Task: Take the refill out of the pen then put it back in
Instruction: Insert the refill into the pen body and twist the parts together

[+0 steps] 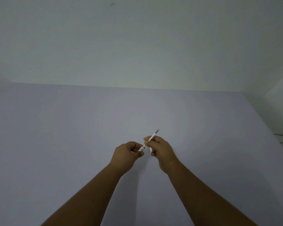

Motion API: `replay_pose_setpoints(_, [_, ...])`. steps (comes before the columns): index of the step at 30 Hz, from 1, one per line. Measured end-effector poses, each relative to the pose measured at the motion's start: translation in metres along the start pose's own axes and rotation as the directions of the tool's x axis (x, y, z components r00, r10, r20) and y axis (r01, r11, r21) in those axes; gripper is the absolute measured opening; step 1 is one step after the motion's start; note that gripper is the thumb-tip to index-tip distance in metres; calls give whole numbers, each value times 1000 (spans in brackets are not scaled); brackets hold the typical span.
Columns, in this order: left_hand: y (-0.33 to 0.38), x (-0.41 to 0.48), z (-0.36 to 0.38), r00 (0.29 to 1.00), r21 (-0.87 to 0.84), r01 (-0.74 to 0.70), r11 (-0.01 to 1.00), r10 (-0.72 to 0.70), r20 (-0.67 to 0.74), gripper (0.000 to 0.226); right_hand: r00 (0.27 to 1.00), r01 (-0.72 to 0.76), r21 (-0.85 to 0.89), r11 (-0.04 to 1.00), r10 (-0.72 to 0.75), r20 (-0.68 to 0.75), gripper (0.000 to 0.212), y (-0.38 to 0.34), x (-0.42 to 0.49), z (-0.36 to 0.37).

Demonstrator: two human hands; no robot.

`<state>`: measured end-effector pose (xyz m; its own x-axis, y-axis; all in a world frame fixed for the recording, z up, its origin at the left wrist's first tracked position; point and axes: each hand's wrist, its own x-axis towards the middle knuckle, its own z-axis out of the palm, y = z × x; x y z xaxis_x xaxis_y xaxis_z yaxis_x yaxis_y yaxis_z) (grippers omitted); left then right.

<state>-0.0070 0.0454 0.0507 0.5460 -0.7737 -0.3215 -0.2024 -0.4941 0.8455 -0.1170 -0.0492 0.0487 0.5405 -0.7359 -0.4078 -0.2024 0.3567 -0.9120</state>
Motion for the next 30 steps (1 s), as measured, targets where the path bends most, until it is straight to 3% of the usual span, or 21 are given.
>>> replay_pose_setpoints(3, [0,0,1,1000,21,1,1000,-2,8,8,996,39,53,998,-35,-77,14,-9,3,-4])
replay_pose_setpoints(5, [1,0,2,1000,20,-3,1000,2,7,7,992,79,-14,997,-80,-96,19,-12,4,-7])
replay_pose_setpoints(9, [5,4,6,1000,37,-23,999,23,-12,7,994,109,-199,974,-101,51,14,-9,3,-8])
replay_pose_setpoints(11, [7,5,7,1000,46,-25,999,25,-10,6,994,93,-174,980,-82,69,11,-8,4,-9])
replay_pose_setpoints(13, [7,7,8,1000,19,-1,1000,1,-8,6,999,47,-53,997,-49,-22,9,-7,8,-12])
replay_pose_setpoints(15, [5,8,7,1000,-11,29,1000,-29,-8,7,986,19,-118,993,-38,-159,12,-4,15,-20])
replay_pose_setpoints(18, [0,9,6,998,-32,56,998,-56,-5,9,978,-4,-568,823,-116,-174,15,8,21,-29])
replay_pose_setpoints(23, [-5,10,5,997,-31,80,996,-80,7,8,982,2,-910,414,-174,-77,27,30,29,-28])
replay_pose_setpoints(27, [-6,12,4,995,-28,96,995,-96,11,8,979,7,-937,350,-193,-65,13,40,32,-27])
replay_pose_setpoints(30, [-6,12,4,995,-25,100,995,-100,18,8,976,-16,-920,391,-195,-100,14,41,33,-26])
